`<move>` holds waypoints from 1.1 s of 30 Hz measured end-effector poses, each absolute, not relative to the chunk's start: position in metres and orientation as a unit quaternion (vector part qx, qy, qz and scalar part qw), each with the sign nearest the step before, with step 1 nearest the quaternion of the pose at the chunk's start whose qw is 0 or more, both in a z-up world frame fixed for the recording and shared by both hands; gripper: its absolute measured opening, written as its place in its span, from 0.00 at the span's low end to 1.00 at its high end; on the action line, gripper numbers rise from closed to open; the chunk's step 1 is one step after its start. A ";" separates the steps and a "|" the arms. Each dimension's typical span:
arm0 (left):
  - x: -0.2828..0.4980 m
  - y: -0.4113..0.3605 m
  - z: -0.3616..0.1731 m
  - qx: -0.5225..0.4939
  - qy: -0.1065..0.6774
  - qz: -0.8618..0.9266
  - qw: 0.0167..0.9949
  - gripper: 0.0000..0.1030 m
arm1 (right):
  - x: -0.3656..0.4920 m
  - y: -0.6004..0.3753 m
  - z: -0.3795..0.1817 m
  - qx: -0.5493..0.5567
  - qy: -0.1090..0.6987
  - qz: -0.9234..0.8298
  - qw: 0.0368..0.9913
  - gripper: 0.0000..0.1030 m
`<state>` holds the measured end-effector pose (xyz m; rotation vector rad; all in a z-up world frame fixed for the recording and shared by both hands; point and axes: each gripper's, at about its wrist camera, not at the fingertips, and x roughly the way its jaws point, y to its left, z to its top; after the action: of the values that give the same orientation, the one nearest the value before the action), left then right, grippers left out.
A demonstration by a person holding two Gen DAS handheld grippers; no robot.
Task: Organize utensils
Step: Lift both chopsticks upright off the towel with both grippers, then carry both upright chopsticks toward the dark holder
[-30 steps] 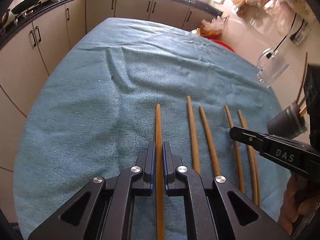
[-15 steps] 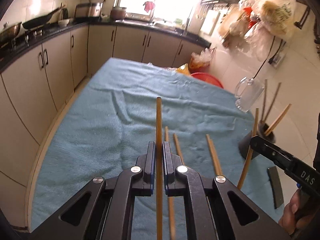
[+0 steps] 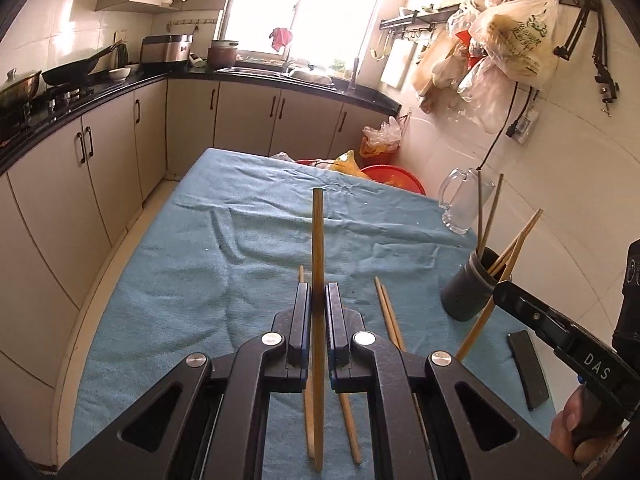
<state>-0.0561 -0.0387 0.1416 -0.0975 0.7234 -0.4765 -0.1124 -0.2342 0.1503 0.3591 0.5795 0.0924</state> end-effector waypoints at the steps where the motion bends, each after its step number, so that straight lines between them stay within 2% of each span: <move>1: -0.057 -0.039 0.142 -0.047 0.350 -0.231 0.907 0.06 | -0.114 -0.235 0.150 0.178 0.283 0.045 0.941 0.06; 33: -0.073 -0.050 0.164 -0.036 0.329 -0.244 0.911 0.06 | -0.141 -0.259 0.165 0.208 0.254 0.051 0.943 0.06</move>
<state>-0.0726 -0.0504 0.1637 -0.0749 0.6788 -0.5025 -0.1410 -0.2589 0.1651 0.4248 0.5180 0.1034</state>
